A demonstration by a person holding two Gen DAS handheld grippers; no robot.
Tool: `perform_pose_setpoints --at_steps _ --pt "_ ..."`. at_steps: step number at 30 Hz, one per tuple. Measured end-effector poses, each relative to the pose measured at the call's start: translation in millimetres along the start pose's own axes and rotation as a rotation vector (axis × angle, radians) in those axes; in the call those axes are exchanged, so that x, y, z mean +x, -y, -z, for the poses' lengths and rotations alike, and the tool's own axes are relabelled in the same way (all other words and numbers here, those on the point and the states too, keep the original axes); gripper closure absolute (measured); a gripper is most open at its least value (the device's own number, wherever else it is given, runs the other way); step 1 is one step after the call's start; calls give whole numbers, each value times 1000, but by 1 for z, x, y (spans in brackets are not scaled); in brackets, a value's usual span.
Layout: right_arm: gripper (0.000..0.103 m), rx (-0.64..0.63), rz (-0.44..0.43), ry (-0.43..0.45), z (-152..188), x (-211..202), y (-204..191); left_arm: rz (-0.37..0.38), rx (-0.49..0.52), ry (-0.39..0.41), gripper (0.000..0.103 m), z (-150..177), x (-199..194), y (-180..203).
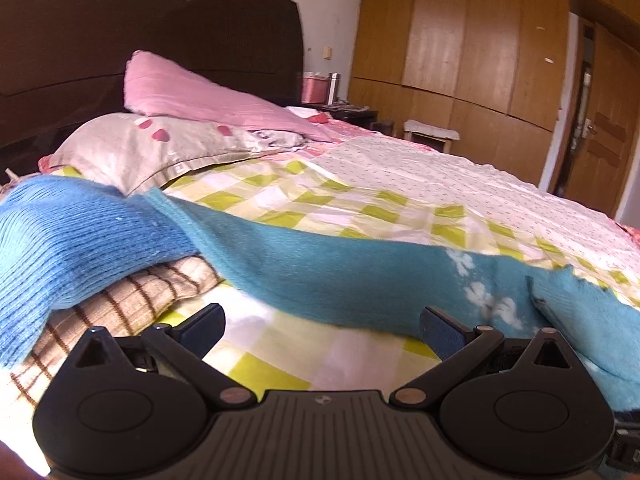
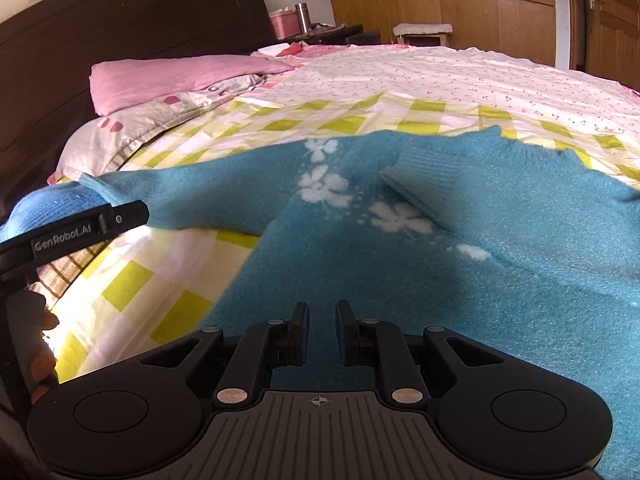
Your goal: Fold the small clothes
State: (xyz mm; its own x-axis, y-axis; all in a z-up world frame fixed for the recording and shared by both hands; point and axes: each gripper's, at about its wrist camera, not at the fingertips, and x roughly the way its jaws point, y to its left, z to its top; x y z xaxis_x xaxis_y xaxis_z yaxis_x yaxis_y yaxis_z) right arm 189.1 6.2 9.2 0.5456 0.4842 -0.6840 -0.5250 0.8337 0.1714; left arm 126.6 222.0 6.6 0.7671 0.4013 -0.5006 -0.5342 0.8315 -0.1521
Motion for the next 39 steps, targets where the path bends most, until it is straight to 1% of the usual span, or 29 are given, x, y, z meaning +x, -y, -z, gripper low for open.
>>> perform_pose_setpoints --at_steps 3,6,8,10,15,16,17,19,21,22,23,24,26,28,30,32,33,35,38,39 --pt "86 6 -22 1 0 2 -3 -56 -93 -14 0 -8 17 -21" --pt "86 17 -48 2 -1 4 -4 -80 -158 -11 0 -11 32 -37" --pt "86 29 -63 2 -2 5 -3 -66 -193 -19 0 -12 45 -44" --pt "86 43 -76 -1 -1 7 -2 -32 -234 -35 1 -12 58 -50" --pt "86 71 -102 -7 -1 10 1 7 -330 -68 12 -9 87 -62" --pt "86 75 -106 -8 -1 10 2 6 -342 -76 15 -8 92 -64" --pt "86 78 -110 -9 -1 11 2 4 -350 -85 22 -8 98 -64" --pt "86 87 -116 -11 -1 11 3 -9 -351 -86 30 -8 106 -63" --pt "86 92 -118 -11 -1 11 5 -17 -348 -75 42 -11 110 -62" --pt "86 95 -119 -11 -1 11 5 -8 -349 -75 53 -12 113 -62" --pt "86 97 -121 -12 -1 10 6 7 -351 -76 61 -15 116 -63" --pt "86 98 -121 -11 -1 9 7 14 -350 -74 64 -17 117 -63" --pt "87 94 -119 -5 -3 6 8 35 -318 -59 80 -20 117 -57" --pt "87 86 -111 9 -7 2 8 62 -268 -38 82 -24 112 -48" --pt "87 80 -103 28 -11 -4 9 110 -206 -8 82 -29 103 -34" --pt "87 84 -92 49 -17 -10 12 164 -120 29 82 -33 92 -14" --pt "87 89 -87 59 -19 -13 13 208 -73 44 82 -33 87 -4" --pt "87 90 -67 78 -25 -19 16 321 29 62 82 -31 73 21" --pt "87 108 -26 112 -29 -30 25 484 187 40 82 -19 57 61" --pt "87 119 -10 124 -30 -34 29 526 243 29 82 -13 52 74"
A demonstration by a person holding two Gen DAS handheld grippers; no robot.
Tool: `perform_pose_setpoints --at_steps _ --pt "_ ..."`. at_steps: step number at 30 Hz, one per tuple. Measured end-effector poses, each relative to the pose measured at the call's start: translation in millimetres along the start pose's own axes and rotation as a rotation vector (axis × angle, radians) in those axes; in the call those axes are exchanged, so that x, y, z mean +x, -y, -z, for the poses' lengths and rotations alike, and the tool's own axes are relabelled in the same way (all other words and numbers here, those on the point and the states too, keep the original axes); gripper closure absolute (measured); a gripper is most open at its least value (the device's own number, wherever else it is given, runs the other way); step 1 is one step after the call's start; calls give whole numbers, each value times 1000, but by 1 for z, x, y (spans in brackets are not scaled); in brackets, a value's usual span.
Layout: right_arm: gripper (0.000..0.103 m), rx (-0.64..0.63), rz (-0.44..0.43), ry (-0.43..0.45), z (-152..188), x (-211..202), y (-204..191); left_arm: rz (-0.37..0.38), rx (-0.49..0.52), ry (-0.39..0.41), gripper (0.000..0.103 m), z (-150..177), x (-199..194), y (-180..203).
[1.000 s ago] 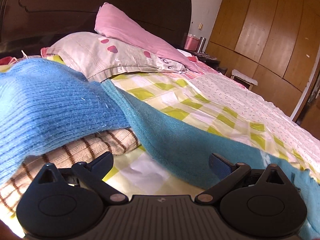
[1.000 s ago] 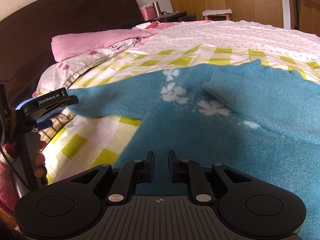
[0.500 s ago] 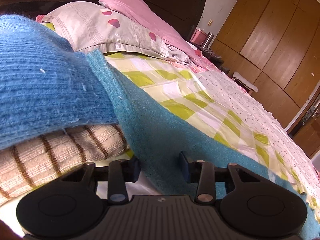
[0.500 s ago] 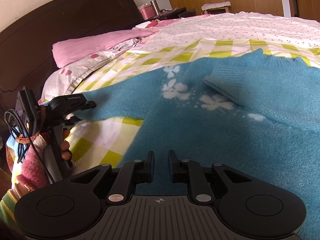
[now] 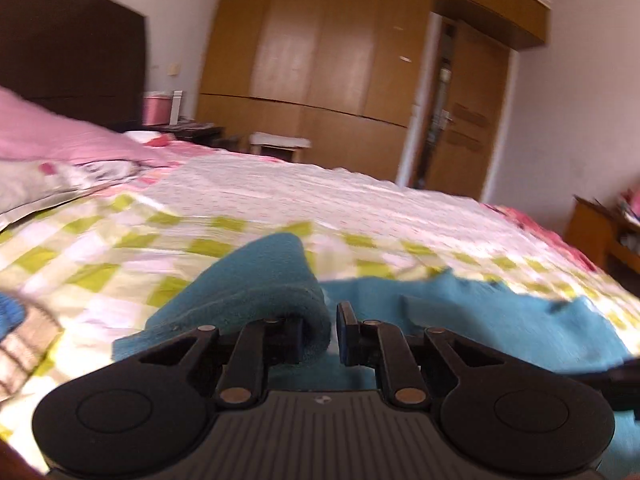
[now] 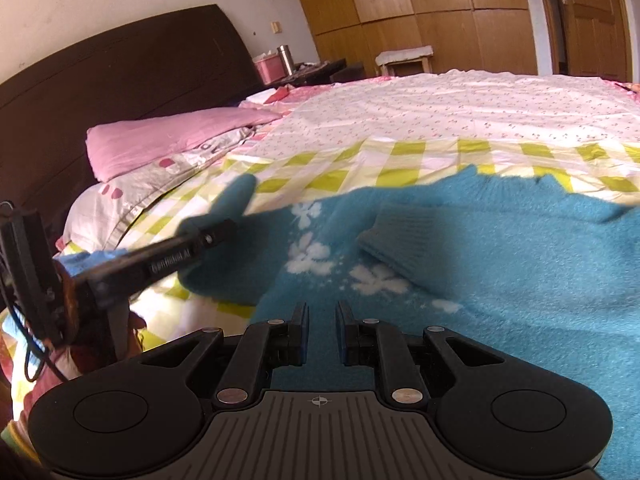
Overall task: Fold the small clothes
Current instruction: 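Grasp the other sleeve with the left gripper and fold it across the body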
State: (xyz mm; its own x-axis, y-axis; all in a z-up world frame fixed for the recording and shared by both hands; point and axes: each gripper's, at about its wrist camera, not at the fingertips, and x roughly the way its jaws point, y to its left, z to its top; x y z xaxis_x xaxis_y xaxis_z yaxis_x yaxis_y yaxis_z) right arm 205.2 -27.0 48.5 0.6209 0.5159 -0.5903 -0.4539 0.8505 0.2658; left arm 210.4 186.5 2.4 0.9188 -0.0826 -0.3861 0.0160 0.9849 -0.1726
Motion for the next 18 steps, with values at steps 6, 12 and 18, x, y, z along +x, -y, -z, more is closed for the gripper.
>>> perform_pose_setpoints --at_steps 6,12,18 --pt "86 49 68 15 -10 -15 31 63 333 -99 71 34 6 75" --pt "82 -39 -8 -35 -39 13 14 96 306 -109 66 34 0 77" --pt "58 -69 -78 -80 -54 49 -12 115 268 -120 66 35 0 66"
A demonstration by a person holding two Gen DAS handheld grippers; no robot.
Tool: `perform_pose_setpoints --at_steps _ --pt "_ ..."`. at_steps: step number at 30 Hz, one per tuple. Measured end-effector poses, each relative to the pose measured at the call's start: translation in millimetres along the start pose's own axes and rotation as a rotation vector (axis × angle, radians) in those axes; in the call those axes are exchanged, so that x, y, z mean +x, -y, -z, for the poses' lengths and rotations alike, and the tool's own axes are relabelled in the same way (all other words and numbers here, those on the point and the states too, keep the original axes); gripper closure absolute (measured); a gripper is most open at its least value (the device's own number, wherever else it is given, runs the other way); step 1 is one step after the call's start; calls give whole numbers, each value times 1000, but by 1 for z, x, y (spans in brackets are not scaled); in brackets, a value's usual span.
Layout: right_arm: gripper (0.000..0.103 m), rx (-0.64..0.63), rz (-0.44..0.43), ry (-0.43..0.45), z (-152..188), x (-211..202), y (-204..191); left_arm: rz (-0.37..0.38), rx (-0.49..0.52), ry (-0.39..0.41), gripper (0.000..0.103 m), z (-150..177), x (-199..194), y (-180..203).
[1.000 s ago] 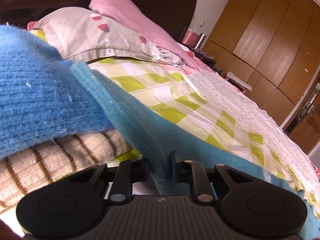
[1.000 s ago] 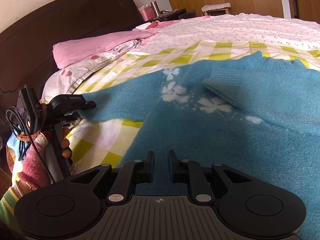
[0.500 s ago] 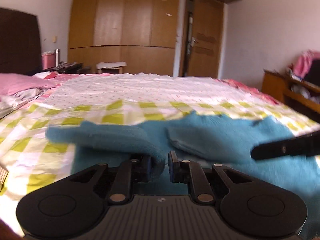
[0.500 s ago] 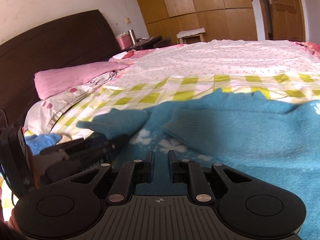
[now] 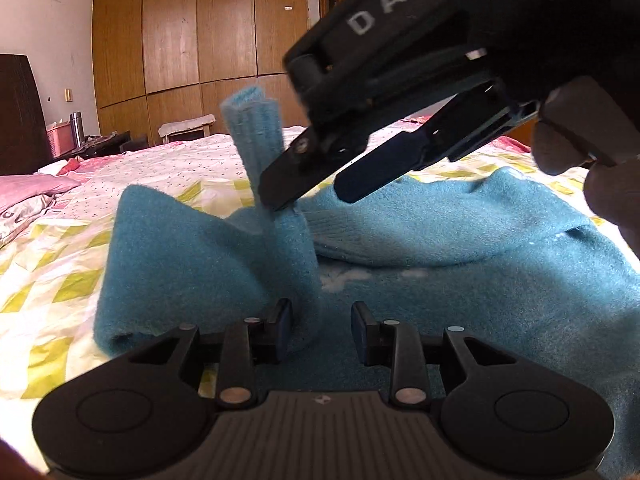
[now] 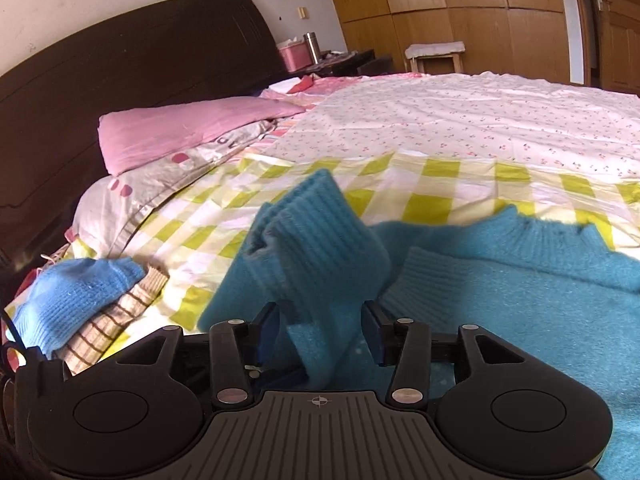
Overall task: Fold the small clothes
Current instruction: 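Grasp the other sleeve with the left gripper and fold it across the body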
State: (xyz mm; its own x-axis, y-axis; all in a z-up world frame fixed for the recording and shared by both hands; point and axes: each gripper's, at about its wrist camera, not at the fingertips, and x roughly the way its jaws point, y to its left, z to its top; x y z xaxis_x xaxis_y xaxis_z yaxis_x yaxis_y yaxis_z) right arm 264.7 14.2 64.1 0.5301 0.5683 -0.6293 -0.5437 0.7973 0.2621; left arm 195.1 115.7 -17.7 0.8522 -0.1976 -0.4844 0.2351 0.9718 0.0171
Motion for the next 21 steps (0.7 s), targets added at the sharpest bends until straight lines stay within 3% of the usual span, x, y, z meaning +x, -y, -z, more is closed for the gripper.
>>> perform_pose_setpoints --at_steps 6,8,9,11,15,21 --pt "57 127 -2 3 2 7 15 20 -39 1 66 2 -2 -6" --pt "59 136 33 17 5 5 20 24 -52 -1 66 2 -2 -10" --pt "63 143 53 10 6 6 23 23 -55 0 66 2 -2 -10" --pt "88 182 81 -10 7 10 30 16 -58 3 66 1 -3 -12" --pt "89 268 68 1 4 11 46 15 -77 22 64 -2 -10 -16" --pt "90 273 26 130 -27 -24 55 -15 -117 125 53 -16 -38 -29"
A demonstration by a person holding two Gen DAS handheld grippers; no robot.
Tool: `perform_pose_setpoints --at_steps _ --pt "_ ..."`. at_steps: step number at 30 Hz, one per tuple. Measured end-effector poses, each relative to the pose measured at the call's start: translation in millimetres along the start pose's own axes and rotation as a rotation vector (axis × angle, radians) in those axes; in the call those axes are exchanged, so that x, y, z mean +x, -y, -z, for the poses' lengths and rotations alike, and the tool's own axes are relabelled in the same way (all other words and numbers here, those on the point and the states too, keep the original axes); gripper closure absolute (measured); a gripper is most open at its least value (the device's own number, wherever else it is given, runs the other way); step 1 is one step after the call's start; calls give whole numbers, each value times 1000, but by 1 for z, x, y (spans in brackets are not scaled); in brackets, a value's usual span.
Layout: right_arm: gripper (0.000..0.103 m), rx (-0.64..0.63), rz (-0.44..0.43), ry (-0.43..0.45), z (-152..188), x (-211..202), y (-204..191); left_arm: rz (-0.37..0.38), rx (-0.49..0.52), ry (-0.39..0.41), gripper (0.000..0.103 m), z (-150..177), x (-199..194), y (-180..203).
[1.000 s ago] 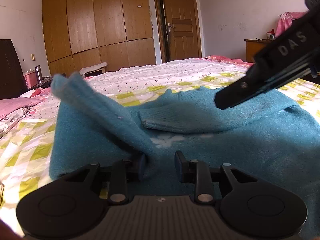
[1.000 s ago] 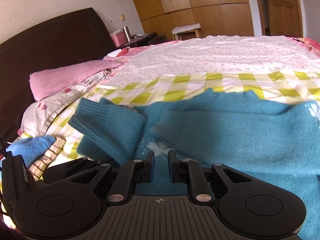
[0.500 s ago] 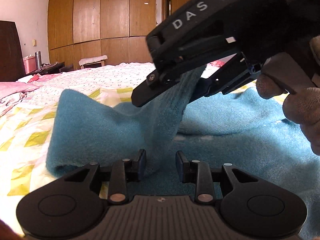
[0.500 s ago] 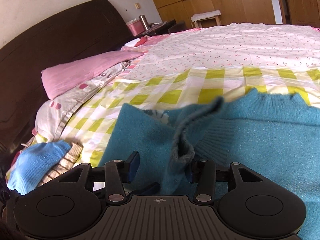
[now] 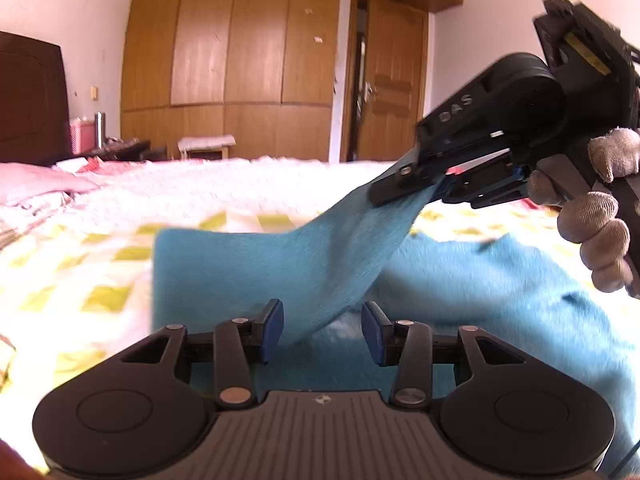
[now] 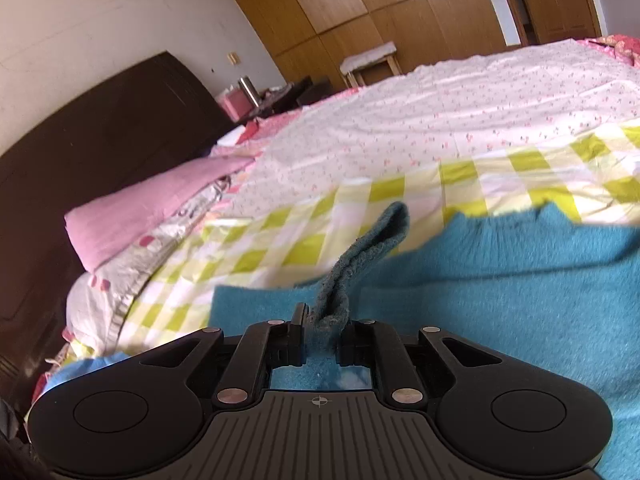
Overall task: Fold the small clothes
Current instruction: 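Grasp the other sleeve with the left gripper and fold it across the body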
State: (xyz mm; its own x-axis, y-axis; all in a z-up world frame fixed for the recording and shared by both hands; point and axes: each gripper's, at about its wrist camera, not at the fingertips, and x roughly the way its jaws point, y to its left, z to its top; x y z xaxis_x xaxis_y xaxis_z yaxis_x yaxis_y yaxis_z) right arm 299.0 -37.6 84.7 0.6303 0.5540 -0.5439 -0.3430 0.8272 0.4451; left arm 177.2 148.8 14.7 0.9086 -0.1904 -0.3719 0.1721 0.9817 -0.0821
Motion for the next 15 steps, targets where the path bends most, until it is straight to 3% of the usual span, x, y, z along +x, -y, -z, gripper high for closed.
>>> perform_pose_setpoints --at_steps 5,9,12,15 --pt "90 53 -12 134 -33 -42 23 -36 -44 71 43 -12 -15 -3" --pt "90 111 38 199 -38 -70 65 -47 -25 53 39 -8 -7 10" --pt "90 162 123 172 -25 -73 108 -33 7 -4 39 0 10 26" --pt "90 188 218 83 0 -56 145 -26 53 -76 39 9 29 40"
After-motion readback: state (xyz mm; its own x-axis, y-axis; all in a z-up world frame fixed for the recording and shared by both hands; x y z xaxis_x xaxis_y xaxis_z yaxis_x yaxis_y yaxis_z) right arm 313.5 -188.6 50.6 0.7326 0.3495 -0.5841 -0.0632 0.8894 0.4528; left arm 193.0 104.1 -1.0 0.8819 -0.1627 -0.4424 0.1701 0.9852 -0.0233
